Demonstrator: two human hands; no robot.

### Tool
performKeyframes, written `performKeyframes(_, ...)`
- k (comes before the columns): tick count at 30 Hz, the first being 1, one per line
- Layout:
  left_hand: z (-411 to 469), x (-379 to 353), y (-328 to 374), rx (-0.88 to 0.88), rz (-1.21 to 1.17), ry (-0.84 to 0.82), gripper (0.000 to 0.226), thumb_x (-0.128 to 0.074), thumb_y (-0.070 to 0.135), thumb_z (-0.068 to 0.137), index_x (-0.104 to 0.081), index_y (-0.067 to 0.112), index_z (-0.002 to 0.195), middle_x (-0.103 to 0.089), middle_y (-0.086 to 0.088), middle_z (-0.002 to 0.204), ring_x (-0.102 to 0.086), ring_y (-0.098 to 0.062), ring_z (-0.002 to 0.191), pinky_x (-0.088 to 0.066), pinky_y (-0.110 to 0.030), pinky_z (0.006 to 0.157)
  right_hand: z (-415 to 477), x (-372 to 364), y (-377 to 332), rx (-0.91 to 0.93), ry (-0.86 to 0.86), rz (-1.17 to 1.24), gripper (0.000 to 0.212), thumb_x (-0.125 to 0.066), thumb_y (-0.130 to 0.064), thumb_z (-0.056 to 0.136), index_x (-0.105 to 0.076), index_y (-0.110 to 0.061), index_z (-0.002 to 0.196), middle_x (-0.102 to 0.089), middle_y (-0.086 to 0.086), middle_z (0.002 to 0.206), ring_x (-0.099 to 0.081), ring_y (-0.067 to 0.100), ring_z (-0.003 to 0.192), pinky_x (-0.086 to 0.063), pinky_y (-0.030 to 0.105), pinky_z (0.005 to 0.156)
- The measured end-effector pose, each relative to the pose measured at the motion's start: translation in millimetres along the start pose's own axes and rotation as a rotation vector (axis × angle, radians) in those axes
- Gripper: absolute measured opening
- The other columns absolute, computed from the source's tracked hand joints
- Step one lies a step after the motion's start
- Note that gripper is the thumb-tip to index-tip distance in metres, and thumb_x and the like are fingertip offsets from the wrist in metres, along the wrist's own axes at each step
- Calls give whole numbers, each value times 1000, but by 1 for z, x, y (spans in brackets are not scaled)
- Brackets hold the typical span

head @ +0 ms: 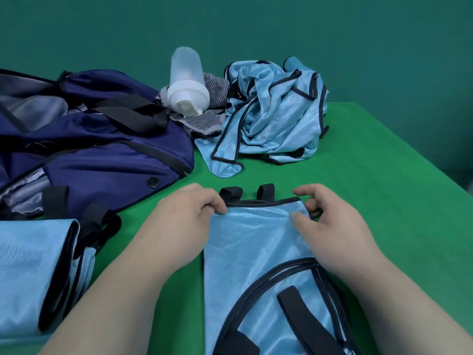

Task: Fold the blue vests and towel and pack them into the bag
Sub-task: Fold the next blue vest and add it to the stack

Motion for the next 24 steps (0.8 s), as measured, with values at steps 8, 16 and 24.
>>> performKeyframes(8, -2, 0, 4, -67, 40, 33, 23, -58, 19, 95, -65, 40, 90, -48, 22, 100, -45, -4, 93, -40, -27, 85, 0, 1, -4, 35, 46, -190, 32, -62, -20, 88, -57, -36, 116, -51, -17, 104, -50, 10, 107, -39, 41, 103)
performKeyframes(16, -12, -11, 27, -309, 136, -158, 46, -61, 40, 94, -46, 48, 137, -35, 39, 132, -16, 26, 118, 0, -10, 106, -7, -13, -20, 330, -133, -203, 33, -59, -41, 89, -68, -38, 121, -51, -27, 130, -40, -2, 129, -31, 30, 112)
performKeyframes(24, -7, -24, 12, -178, 242, -275, 78, -53, 51, 96, -6, 39, 156, -3, 26, 162, 6, 7, 147, 9, -37, 122, -8, -18, -19, 250, -261, -347, 54, -51, -37, 98, -33, -39, 148, -36, -21, 151, -17, -7, 138, -10, 32, 124)
Point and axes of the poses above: each hand's wrist, its own z-axis towards the middle knuckle, its own x-axis out of the back of the hand, y = z × x, the point moved 5 cm from there along z, towards the middle knuckle
